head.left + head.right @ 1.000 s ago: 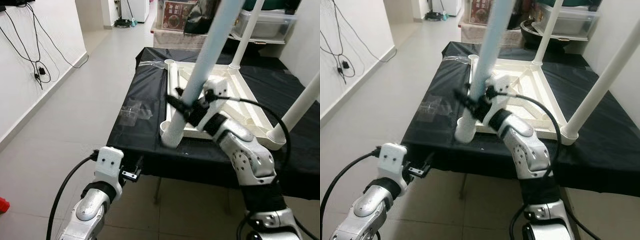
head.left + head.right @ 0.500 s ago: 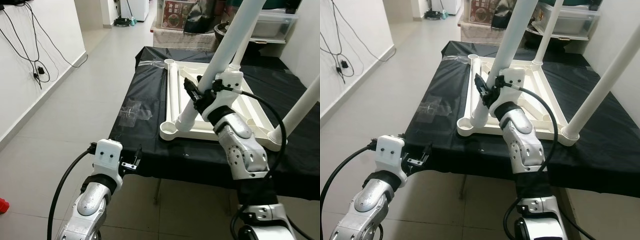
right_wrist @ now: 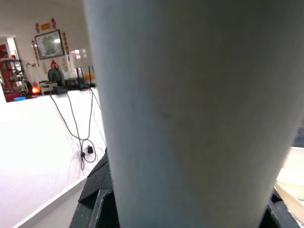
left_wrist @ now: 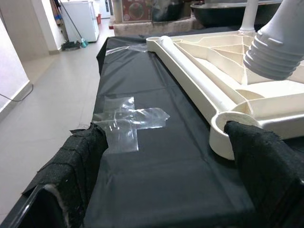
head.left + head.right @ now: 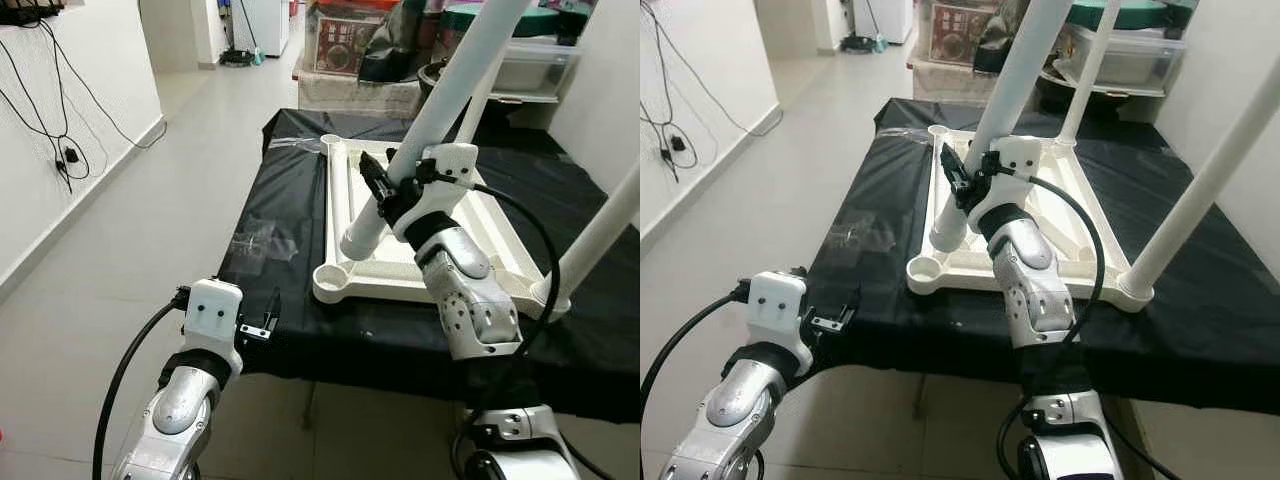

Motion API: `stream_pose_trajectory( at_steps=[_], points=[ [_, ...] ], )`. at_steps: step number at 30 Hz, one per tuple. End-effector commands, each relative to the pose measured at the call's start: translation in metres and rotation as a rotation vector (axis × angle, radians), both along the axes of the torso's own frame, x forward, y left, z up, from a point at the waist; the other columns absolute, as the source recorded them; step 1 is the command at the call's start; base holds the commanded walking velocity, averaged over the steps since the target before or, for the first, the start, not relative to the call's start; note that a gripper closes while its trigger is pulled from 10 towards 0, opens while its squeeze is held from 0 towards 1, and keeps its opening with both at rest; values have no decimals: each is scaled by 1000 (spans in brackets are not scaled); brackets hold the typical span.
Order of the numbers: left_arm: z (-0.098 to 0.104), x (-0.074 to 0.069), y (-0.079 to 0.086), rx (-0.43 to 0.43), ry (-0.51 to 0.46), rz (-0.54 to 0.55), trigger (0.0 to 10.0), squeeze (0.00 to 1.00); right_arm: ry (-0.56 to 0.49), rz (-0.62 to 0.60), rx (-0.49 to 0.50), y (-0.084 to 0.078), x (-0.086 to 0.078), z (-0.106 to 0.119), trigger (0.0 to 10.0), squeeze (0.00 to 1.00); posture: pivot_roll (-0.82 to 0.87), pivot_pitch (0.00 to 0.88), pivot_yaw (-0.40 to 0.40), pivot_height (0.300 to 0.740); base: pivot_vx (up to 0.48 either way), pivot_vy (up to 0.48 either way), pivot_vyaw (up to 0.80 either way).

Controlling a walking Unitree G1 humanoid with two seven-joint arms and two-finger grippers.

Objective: Building children table

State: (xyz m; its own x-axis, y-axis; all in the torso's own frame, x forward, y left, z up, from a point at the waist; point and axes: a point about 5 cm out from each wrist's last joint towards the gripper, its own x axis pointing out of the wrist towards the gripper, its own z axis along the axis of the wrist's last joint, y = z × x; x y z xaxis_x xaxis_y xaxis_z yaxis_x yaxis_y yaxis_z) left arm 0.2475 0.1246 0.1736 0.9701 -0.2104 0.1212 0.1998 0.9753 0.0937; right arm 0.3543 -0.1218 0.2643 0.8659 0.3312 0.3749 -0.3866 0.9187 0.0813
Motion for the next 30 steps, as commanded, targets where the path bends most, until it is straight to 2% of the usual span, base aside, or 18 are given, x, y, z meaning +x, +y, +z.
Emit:
stream_pose_trajectory(
  at_steps=[1,9,30],
  points=[
    [-2,1,0,10,2,4,10000,0,-22,2,3,2,1,5,10000,0,59,95,-62,740,292,0,0],
    [-1,1,1,8,-3,14,10000,0,-26,3,7,3,1,4,10000,0,60,95,-61,740,295,0,0],
    [1,2,1,-21,-5,38,10000,0,-33,28,5,4,1,8,10000,0,56,109,-67,740,0,0,0]
  ],
)
